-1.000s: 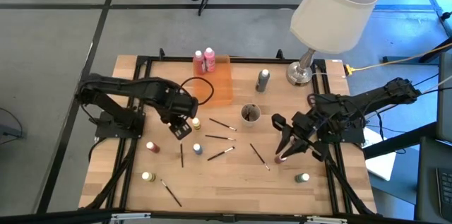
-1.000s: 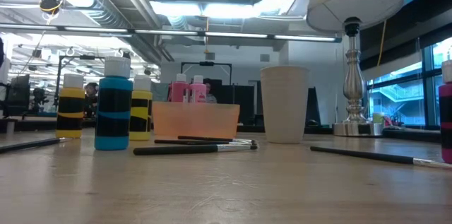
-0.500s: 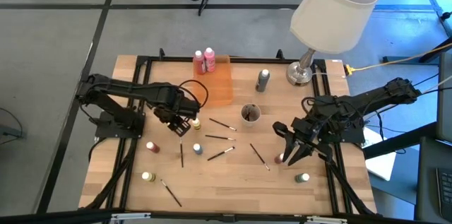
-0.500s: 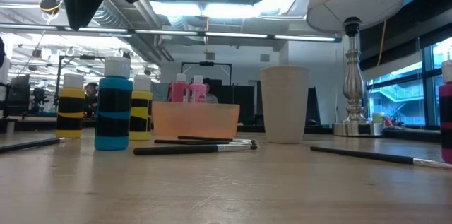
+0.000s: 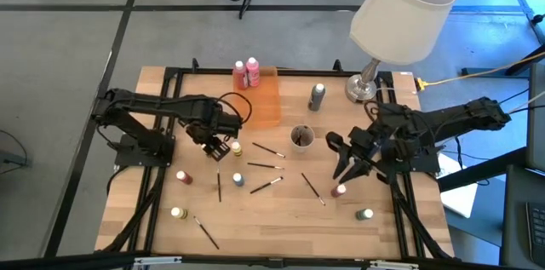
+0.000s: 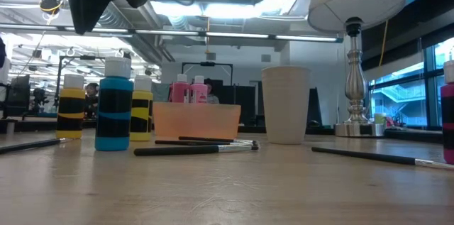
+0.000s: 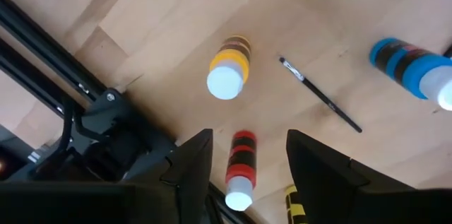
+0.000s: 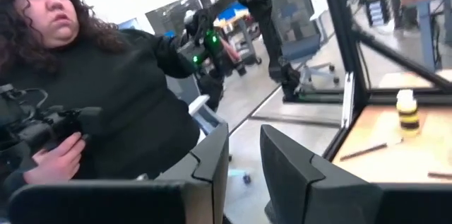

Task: Pick & Place Paint Supplies
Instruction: Put the small yellow paint bottle into the orange bin

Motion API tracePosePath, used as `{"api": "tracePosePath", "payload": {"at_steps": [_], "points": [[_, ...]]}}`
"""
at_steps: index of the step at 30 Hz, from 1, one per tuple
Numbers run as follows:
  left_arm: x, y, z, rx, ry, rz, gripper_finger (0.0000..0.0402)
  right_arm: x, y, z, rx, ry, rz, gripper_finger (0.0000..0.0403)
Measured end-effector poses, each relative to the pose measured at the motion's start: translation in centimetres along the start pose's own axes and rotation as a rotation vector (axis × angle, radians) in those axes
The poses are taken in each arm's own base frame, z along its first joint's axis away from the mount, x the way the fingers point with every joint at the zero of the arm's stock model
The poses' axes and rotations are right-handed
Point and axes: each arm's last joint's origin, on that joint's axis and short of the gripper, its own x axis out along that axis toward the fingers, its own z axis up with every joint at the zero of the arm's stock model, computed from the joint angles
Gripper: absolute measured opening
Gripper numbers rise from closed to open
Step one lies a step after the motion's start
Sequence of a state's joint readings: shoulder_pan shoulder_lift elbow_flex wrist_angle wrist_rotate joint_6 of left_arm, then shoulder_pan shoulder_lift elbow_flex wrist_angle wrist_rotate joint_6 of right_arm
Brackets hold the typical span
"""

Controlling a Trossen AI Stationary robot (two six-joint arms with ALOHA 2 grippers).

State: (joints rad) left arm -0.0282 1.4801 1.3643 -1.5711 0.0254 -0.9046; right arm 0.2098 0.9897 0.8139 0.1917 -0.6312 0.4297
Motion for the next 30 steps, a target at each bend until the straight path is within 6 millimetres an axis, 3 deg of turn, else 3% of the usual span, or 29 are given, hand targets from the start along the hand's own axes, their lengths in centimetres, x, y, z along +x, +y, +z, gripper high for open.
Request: {"api": "tracePosePath", "payload": {"at_steps": [7, 15, 22, 30], "points": [[0.0, 0.6, 0.8, -0.030, 0.000, -0.001, 0.0218, -0.6, -0.8, 0.3, 0.003, -0.010, -0.035, 0.0087], [0.0, 0.0, 0.0, 0.029, -0.020, 0.018, 0.0220, -1.1, -1.5, 0.6, 0.002, -0.027, -0.071, 0.0087], [3.0, 0.6, -0.4, 0.066, 0.023, 0.113, 0.0221, -1.3, -1.6, 0.8, -0.004, -0.037, -0.083, 0.0087], [5.2, 0.5, -0.5, 0.058, 0.006, -0.005, 0.0221, -1.5, -1.9, 0.9, -0.014, -0.047, -0.102, 0.0087]]}}
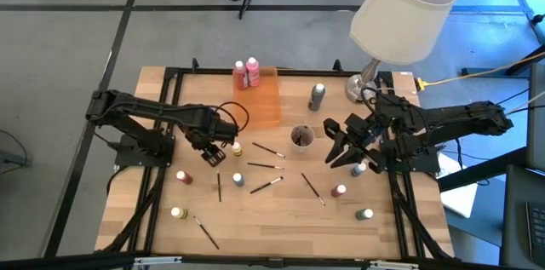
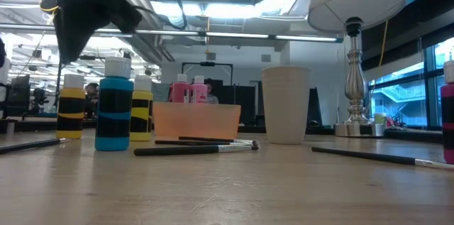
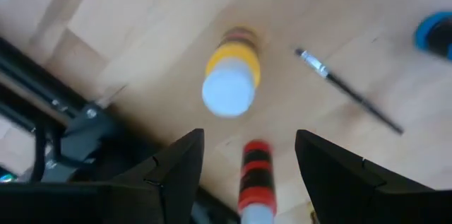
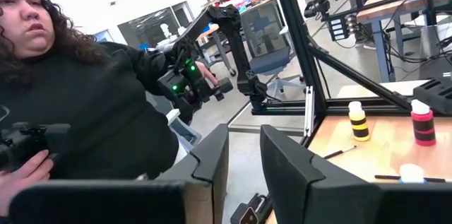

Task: Pick & Place Paint Supplies
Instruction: Put the small yellow paint bottle into the orange bin

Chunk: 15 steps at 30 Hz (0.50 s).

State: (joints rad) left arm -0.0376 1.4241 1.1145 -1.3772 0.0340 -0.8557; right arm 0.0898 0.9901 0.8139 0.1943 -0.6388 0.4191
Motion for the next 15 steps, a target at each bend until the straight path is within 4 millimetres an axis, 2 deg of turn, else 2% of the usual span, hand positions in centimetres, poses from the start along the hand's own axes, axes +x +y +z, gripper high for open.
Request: {"api": "tracePosePath", "payload": {"at_steps": [15], "points": [[-0.07, 0.53, 0.91, -0.051, -0.046, 0.003, 0.0221, 0.01, -0.01, 0.05, -0.011, -0.008, -0.007, 0.0087]]}}
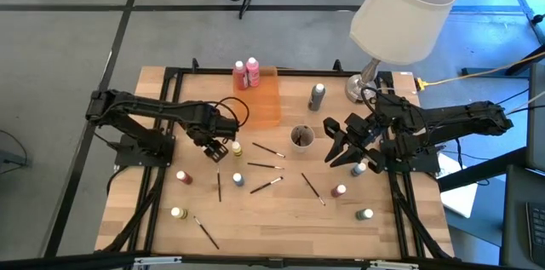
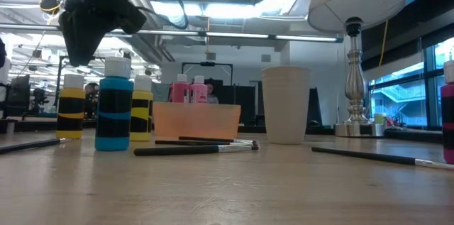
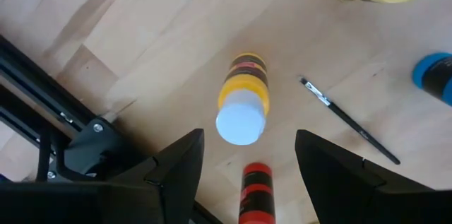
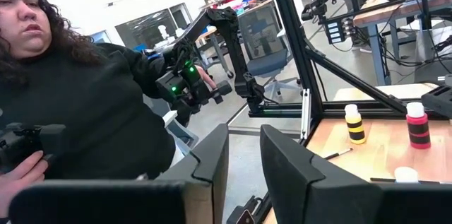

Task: Pick & Place Paint Supplies
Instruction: Put the small yellow paint bottle into the orange bin

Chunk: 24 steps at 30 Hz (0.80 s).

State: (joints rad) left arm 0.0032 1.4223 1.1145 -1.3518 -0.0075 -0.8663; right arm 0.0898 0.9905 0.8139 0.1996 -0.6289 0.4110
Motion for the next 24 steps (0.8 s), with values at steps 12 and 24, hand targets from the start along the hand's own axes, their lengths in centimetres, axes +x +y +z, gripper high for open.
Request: {"api": "tracePosePath", "payload": {"at_steps": [12, 24], "points": [[0.00, 0.04, 0.10, 0.020, 0.003, -0.008, 0.0219, 0.00, -0.03, -0.13, 0.009, 0.014, 0.002, 0.0087], [0.00, 0.08, 0.09, 0.012, 0.002, 0.000, 0.0173, 0.04, 0.14, -0.24, 0.031, 0.038, 0.049, 0.0087]]}}
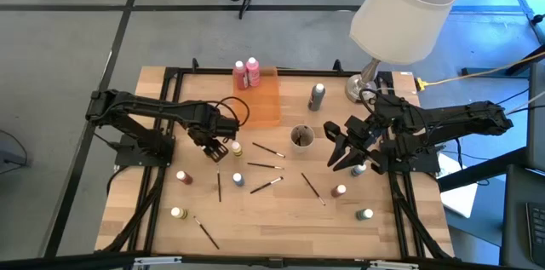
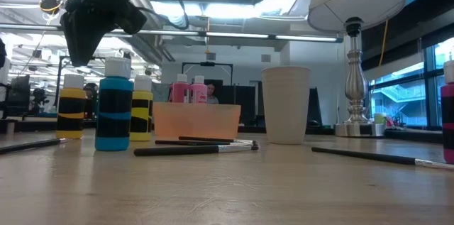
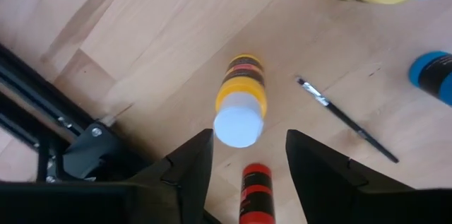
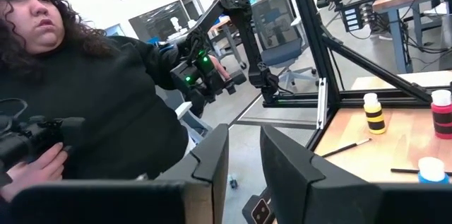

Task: Pick & Place Paint Supplies
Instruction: Put the small yellow paint bottle into the orange bin

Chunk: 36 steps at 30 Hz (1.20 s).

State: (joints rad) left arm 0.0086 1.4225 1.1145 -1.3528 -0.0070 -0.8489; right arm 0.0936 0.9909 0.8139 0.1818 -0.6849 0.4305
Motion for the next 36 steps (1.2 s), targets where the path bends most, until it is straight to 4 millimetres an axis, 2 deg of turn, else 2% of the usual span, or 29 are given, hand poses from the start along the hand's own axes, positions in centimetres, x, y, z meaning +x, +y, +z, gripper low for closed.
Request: {"api": "tracePosePath", "payload": {"at_steps": [15, 23, 29, 32, 36], "points": [[0.0, 0.1, 0.0, -0.071, -0.023, 0.030, 0.0164, 0.0, 0.0, 0.0, 0.007, -0.001, 0.000, 0.0087], [-0.1, -0.2, -0.7, 0.013, -0.021, 0.032, 0.0164, 0.0, 0.0, 0.0, 0.007, -0.001, 0.001, 0.0087], [-2.1, 1.5, -2.4, 0.008, -0.078, -0.016, 0.0164, 0.0, 0.0, 0.0, 0.007, -0.001, 0.001, 0.0087], [-3.5, 3.0, -3.7, -0.044, -0.159, -0.033, 0.0164, 0.0, 0.0, 0.0, 0.007, 0.000, 0.001, 0.0087], [-4.7, 4.0, -4.5, -0.095, -0.281, -0.101, 0.0164, 0.0, 0.0, 0.0, 0.006, -0.001, 0.001, 0.0087]]}}
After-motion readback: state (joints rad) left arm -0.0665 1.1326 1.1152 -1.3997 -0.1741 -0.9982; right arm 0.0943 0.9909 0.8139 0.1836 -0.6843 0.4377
